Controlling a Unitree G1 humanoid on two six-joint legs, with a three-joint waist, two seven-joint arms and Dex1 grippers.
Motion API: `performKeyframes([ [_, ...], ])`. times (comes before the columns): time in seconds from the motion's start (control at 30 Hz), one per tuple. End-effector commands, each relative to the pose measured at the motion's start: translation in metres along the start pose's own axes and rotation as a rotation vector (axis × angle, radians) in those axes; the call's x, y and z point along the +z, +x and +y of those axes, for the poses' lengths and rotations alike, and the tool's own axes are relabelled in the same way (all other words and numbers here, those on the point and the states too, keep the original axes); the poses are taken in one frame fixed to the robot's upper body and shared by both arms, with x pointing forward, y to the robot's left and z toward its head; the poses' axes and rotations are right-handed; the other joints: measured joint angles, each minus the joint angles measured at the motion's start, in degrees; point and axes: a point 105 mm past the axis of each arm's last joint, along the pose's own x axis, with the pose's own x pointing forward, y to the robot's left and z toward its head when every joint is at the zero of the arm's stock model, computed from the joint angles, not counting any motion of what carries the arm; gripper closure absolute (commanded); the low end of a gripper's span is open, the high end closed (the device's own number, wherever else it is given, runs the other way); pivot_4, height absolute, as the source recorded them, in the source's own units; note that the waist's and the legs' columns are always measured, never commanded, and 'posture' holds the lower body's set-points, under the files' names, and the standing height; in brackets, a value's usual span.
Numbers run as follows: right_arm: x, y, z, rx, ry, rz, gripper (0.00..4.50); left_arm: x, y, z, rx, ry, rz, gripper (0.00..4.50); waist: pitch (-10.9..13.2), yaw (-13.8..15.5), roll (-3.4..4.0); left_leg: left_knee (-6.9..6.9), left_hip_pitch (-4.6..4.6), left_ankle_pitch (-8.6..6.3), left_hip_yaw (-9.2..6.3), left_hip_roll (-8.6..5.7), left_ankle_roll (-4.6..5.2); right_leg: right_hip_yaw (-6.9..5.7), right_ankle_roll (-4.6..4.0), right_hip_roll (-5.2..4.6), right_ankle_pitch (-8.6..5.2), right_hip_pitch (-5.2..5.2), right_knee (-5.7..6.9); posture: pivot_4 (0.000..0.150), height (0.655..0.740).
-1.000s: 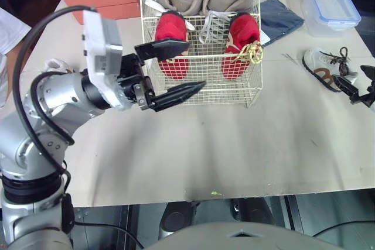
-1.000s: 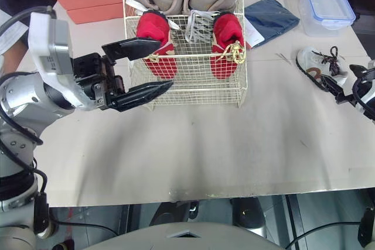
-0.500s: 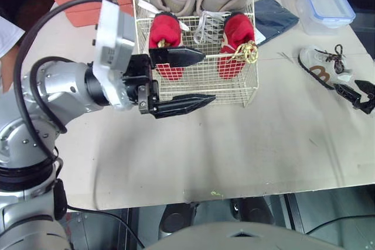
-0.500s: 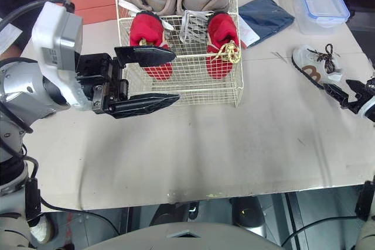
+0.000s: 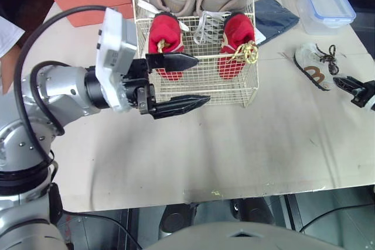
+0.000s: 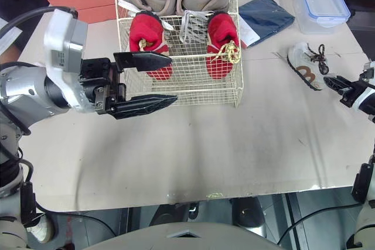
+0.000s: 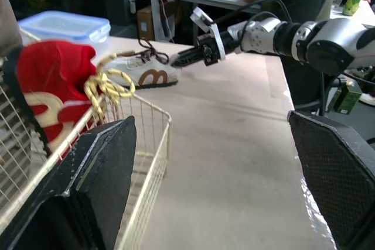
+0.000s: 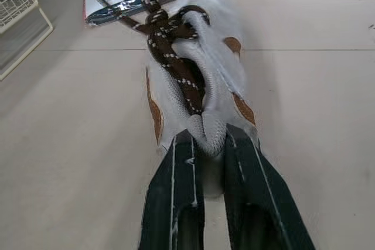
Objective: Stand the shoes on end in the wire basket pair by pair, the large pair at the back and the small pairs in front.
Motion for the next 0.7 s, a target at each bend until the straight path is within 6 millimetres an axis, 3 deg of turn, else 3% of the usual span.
performKeyframes([
  [0.03, 0.035, -0.006, 0.005, 0.018, -0.146, -0.094, 4.41, 0.007, -0.006, 0.001, 0.009, 0.071, -0.011, 0.00, 0.01, 0.03, 0.01, 0.00, 0.00, 0.00, 0.00, 0.00, 0.00, 0.00, 0.00, 0.00, 0.00, 0.00, -0.01, 0.150, 0.7400],
  [0.13, 0.065, -0.012, 0.020, 0.060, -0.282, -0.154, 4.41, 0.009, -0.008, 0.001, 0.007, 0.078, -0.026, 0.00, 0.06, 0.05, 0.11, -0.01, -0.02, 0.00, 0.00, -0.01, 0.00, 0.01, 0.00, -0.01, 0.00, -0.02, -0.01, 0.150, 0.7400],
  [0.27, 0.128, -0.024, 0.069, 0.231, -0.353, -0.401, 4.41, 0.011, -0.008, 0.000, -0.025, 0.061, -0.069, 0.00, 0.12, -0.10, 0.28, -0.01, -0.07, 0.00, -0.01, 0.02, 0.00, 0.02, 0.00, -0.07, 0.00, -0.06, 0.01, 0.150, 0.7400],
  [0.4, 0.161, -0.042, 0.107, 0.399, -0.308, -0.531, 4.41, 0.005, -0.014, 0.008, 0.000, 0.069, -0.032, 0.00, 0.11, 0.18, 0.26, -0.02, -0.06, -0.01, -0.07, 0.06, 0.00, -0.06, 0.00, -0.04, 0.00, -0.04, -0.01, 0.150, 0.7400],
  [0.43, 0.165, -0.044, 0.127, 0.485, -0.318, -0.539, 4.41, 0.005, -0.018, 0.012, 0.007, 0.069, -0.031, 0.00, 0.12, 0.32, 0.26, -0.02, -0.07, -0.01, -0.09, 0.06, 0.00, -0.07, 0.00, -0.04, 0.00, -0.04, -0.02, 0.150, 0.7400],
  [0.6, 0.162, -0.044, 0.191, 0.729, -0.409, -0.487, 4.41, 0.007, -0.028, 0.020, 0.019, 0.064, -0.038, 0.00, 0.12, 0.34, 0.26, -0.01, -0.11, -0.02, -0.12, 0.04, 0.02, -0.09, 0.00, -0.11, 0.00, -0.04, -0.05, 0.150, 0.7400],
  [0.7, 0.155, -0.042, 0.218, 0.851, -0.465, -0.436, 4.41, 0.008, -0.036, 0.018, 0.000, 0.097, -0.016, 0.00, 0.12, 0.10, 0.25, -0.01, -0.11, -0.02, -0.12, 0.04, 0.03, -0.09, 0.00, -0.17, 0.00, -0.05, -0.05, 0.150, 0.7400],
])
